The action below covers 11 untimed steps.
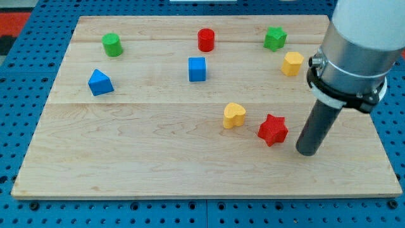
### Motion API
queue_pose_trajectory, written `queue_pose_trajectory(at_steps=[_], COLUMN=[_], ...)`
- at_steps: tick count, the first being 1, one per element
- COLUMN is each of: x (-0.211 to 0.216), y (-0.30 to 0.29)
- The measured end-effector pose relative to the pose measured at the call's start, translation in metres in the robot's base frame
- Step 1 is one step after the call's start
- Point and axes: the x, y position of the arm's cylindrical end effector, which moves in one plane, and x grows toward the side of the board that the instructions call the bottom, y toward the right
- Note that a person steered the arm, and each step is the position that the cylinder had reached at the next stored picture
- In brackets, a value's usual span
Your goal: Push yellow heart beside red star
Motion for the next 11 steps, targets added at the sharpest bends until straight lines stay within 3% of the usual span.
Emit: queue_pose_trajectory(at_steps=[1,2,3,5,7,8,11], x=[0.015,-0.053,-0.094,-0.066,-0.079,-0.073,-0.06], y=[0.034,0.071,0.009,-0.12,-0.118,-0.158,-0.171])
